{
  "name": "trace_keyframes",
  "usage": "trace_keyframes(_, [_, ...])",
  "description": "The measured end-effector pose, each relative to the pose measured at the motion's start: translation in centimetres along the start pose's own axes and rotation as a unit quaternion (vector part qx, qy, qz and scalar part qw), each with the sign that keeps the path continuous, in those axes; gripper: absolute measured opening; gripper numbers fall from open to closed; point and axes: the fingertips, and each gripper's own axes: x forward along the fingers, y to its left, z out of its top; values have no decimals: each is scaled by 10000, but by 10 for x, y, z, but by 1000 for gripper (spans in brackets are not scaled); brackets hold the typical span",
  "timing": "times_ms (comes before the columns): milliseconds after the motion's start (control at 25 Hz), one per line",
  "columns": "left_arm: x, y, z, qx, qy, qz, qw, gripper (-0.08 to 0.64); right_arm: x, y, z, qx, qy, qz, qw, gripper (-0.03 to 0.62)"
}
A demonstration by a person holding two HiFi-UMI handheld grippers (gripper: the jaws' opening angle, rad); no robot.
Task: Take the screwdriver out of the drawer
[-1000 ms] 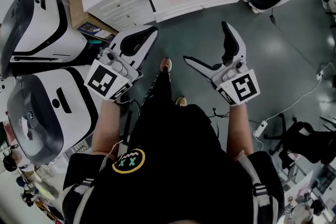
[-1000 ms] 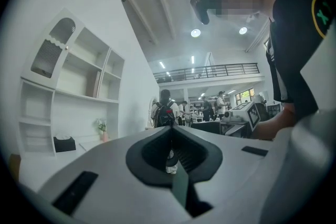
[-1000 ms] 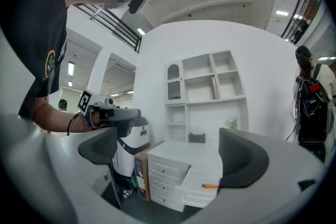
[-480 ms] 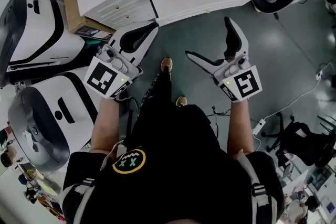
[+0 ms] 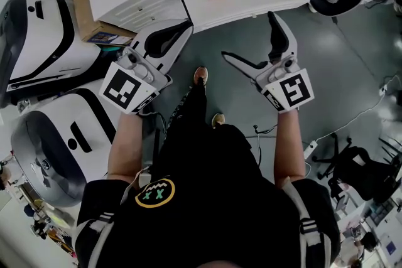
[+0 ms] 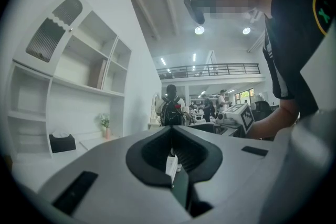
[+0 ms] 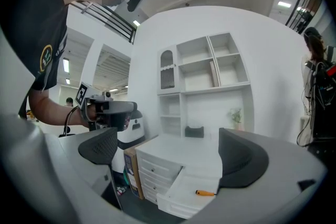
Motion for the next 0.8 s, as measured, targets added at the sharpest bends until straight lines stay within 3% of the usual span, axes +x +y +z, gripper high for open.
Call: trace_keyframes(800, [42,73,-26,-99,78,-76,9999,20,90,-71,-56,-223,344,236,9989,581])
